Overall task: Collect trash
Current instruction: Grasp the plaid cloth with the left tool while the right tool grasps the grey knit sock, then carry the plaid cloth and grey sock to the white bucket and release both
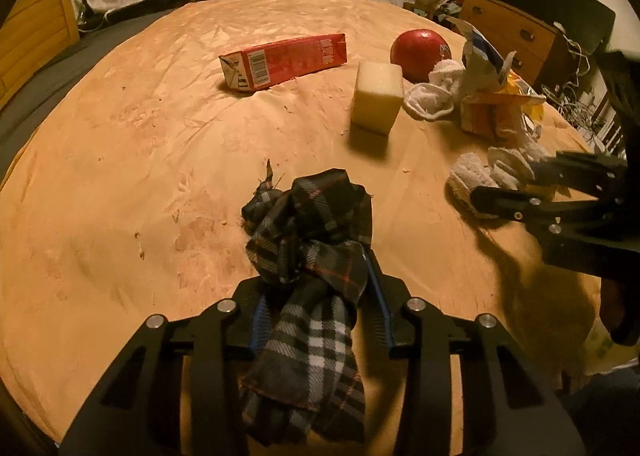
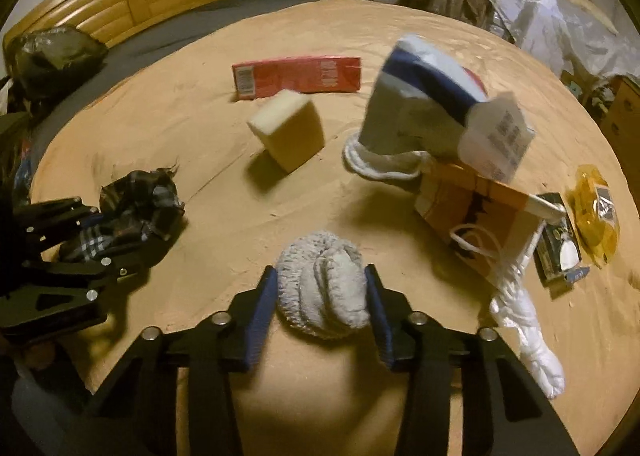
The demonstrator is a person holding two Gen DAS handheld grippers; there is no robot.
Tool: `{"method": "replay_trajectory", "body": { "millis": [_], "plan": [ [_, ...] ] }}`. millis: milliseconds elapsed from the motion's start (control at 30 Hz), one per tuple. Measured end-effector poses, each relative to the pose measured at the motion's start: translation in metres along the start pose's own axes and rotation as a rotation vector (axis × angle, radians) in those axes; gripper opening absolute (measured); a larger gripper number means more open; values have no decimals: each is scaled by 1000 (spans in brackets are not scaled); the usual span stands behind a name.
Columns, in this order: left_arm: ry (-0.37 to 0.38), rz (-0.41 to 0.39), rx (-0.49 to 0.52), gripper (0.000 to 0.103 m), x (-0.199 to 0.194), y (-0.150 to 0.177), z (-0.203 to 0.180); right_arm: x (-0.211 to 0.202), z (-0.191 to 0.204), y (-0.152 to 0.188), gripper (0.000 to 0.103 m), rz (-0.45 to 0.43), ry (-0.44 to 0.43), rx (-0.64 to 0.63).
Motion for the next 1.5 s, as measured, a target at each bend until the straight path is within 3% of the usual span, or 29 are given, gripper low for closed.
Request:
{"method": "replay_trajectory", "body": {
  "millis": [267,600,900,1100,1500],
  "plan": [
    [-22,-79,-21,34,-28,-10,-11,-61,-1,9,39,-132,20,53],
    [-35,-305,20,34,-123,-36,-80,-187,1,21,39,-388,122,135],
    [-75,-492,63,34,-180,-47,-125,-281,6,45,39,-578,257,171],
    [-83,-564,83,34,-202,-47,-147,-315,4,61,39,-629,300,192],
    [-7,-563,135,34,-206,-53,-185,-364,-17,80,39,-630,334,226]
  ]
}}
Point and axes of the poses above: each gripper's, at about its wrist camera, not at the fingertips, and x roughly the way its jaws point, z to its left, y to its underside, the point moved 4 cm from there along x, roughly the way its jaws point, and after that the axes turned 9 degrees about -z, right-handed, at the moved point
